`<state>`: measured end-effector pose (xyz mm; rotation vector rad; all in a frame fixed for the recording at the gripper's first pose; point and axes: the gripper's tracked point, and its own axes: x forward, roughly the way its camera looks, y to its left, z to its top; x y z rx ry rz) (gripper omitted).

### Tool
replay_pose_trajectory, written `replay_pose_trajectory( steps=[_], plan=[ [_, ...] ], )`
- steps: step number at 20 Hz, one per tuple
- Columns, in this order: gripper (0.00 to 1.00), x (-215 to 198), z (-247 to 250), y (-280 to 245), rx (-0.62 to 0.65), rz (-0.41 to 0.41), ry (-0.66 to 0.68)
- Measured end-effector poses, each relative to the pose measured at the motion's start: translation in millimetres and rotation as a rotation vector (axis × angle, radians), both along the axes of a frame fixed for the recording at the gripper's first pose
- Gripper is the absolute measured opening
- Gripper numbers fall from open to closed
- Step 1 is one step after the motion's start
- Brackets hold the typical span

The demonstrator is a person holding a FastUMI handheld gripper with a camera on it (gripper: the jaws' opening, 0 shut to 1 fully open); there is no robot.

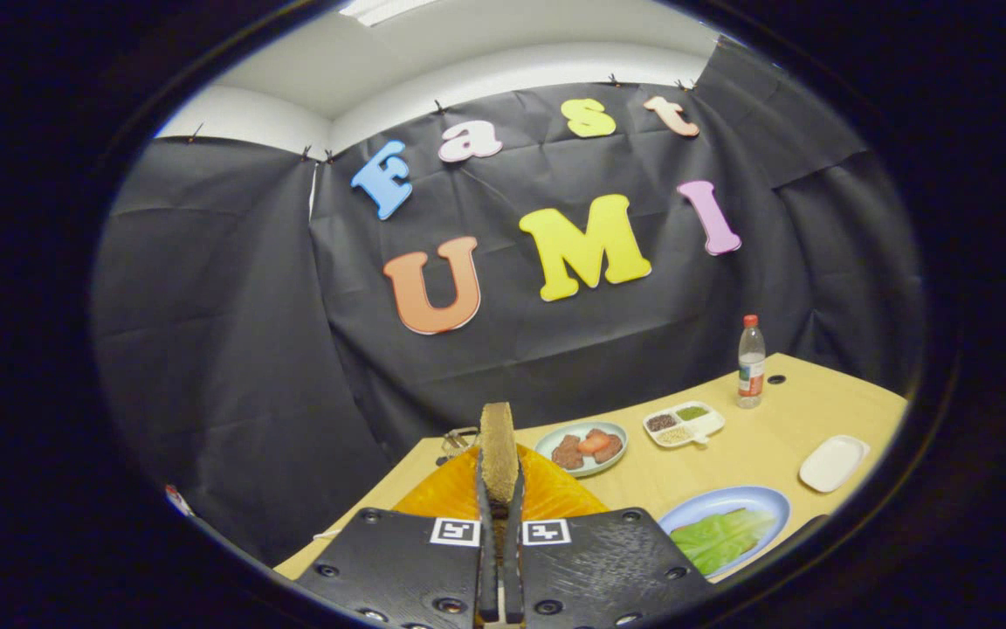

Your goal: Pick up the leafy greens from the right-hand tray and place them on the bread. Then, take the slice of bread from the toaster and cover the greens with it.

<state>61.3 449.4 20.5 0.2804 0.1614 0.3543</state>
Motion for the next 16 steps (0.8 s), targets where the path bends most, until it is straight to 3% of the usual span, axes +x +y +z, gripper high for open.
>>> replay_pose_trajectory(
  steps=[5,9,16],
  plan=[
    [0.03,3.2,-6.7,-58.7,0.002,-0.080,-0.017],
    [0.03,11.7,-46.8,-111.5,-0.029,-0.164,0.005],
    [0.03,30.2,-116.1,-147.3,-0.005,-0.199,0.102]
  ],
)
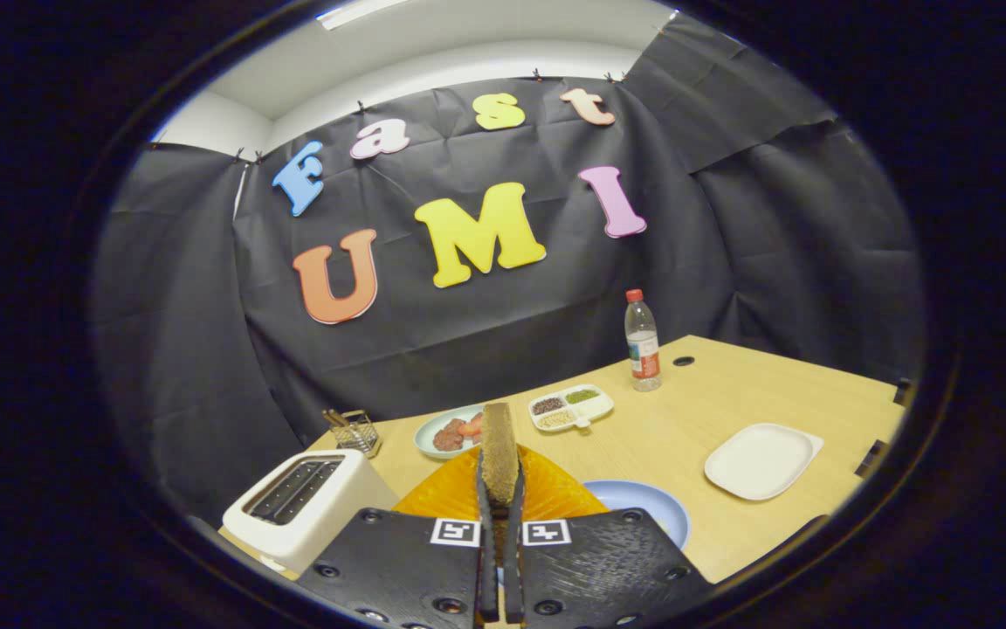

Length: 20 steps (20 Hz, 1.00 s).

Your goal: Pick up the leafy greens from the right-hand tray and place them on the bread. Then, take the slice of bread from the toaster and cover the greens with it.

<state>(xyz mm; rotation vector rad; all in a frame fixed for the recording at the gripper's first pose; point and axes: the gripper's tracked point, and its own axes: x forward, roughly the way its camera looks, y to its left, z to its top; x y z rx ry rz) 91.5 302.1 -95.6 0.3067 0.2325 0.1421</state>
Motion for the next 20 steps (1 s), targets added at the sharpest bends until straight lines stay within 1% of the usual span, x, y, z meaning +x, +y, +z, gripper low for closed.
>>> replay_pose_trajectory(
  steps=[3,5,7,11,13,14,15,17,18,19,20],
  plan=[
    [0.03,3.2,-24.9,5.1,0.053,0.023,0.048],
    [0.03,6.4,-35.9,2.8,0.088,0.019,0.069],
    [0.06,9.3,-48.4,-2.1,0.110,0.012,0.093],
    [0.06,7.7,-66.8,-13.6,0.155,0.006,0.137],
    [0.11,5.6,-76.1,-24.6,0.141,-0.003,0.150],
    [0.15,6.3,-79.8,-29.9,0.131,-0.006,0.156],
    [0.16,6.1,-83.4,-34.9,0.130,-0.002,0.161],
    [0.24,7.0,-92.5,-46.5,0.121,-0.010,0.183],
    [0.25,6.2,-95.9,-49.9,0.116,-0.011,0.191],
    [0.31,6.9,-98.7,-54.5,0.109,-0.012,0.200],
    [0.35,6.5,-101.8,-58.1,0.105,-0.013,0.208]
  ],
)
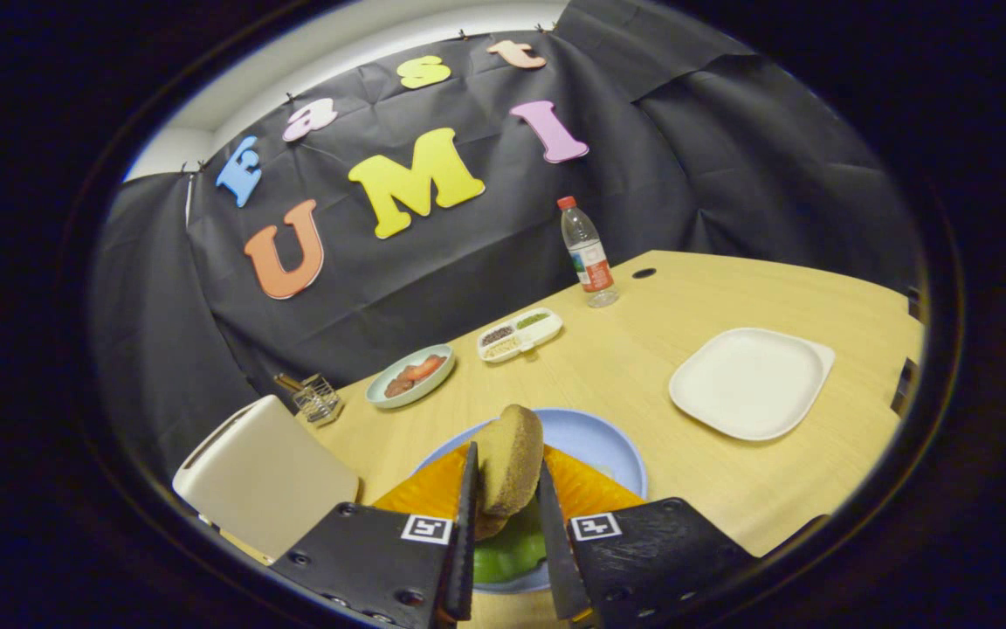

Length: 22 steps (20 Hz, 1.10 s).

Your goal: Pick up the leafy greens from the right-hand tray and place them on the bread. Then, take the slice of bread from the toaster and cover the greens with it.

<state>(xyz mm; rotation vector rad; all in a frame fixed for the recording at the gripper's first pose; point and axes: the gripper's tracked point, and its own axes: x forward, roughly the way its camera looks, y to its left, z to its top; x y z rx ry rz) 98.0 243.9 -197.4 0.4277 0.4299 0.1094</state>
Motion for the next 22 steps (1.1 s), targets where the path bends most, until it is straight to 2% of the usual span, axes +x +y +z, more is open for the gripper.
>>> replay_pose_trajectory(
  steps=[7,9,11,12,18,22],
  plan=[
    [0.68,3.8,-2.8,-19.3,-0.046,0.018,0.003],
    [0.75,3.7,8.2,-26.9,-0.076,0.022,-0.033],
    [0.85,2.5,25.1,-38.1,-0.132,0.024,-0.087],
    [0.94,-0.1,36.4,-45.3,-0.161,0.021,-0.122],
    [0.95,-15.8,123.2,-95.0,-0.339,-0.002,-0.325],
    [0.95,-35.7,181.2,-113.3,-0.394,-0.011,-0.401]
  ],
)
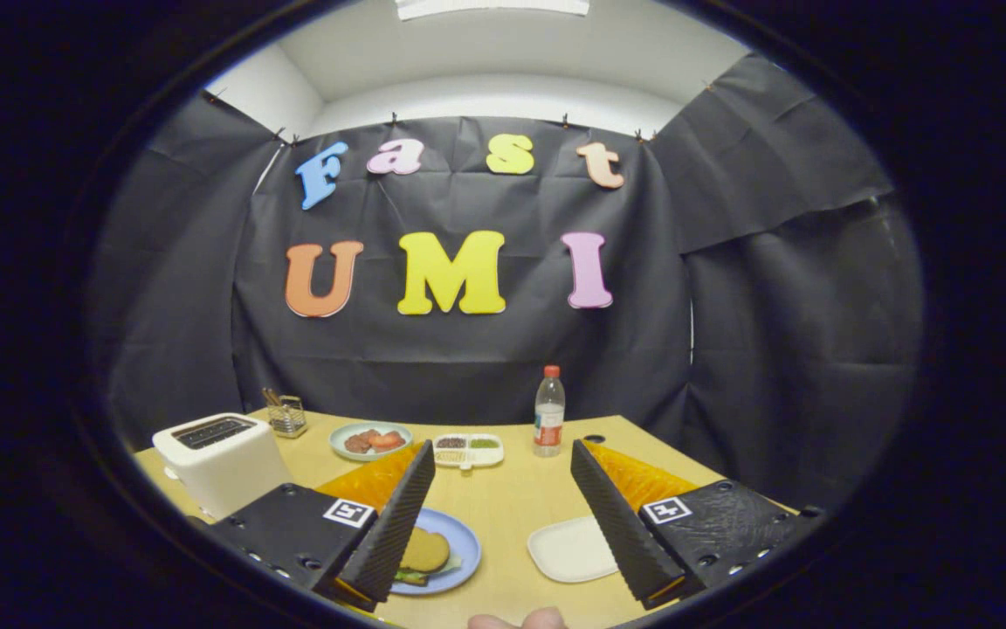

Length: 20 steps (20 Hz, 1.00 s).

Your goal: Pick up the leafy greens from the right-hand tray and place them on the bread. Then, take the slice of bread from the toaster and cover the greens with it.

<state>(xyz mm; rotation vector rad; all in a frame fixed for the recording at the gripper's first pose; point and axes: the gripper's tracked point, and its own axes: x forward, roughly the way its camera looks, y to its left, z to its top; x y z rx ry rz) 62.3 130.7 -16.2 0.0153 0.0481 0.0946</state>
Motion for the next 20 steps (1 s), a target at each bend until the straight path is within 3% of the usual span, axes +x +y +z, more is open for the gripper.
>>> replay_pose_trajectory(
  steps=[10,16,20],
  plan=[
    [0.95,-63.4,65.0,15.7,0.043,0.053,-0.102],
    [0.95,-65.6,66.2,33.3,0.027,0.085,-0.107],
    [0.95,-68.3,68.2,28.9,0.049,0.060,-0.130]
  ],
)
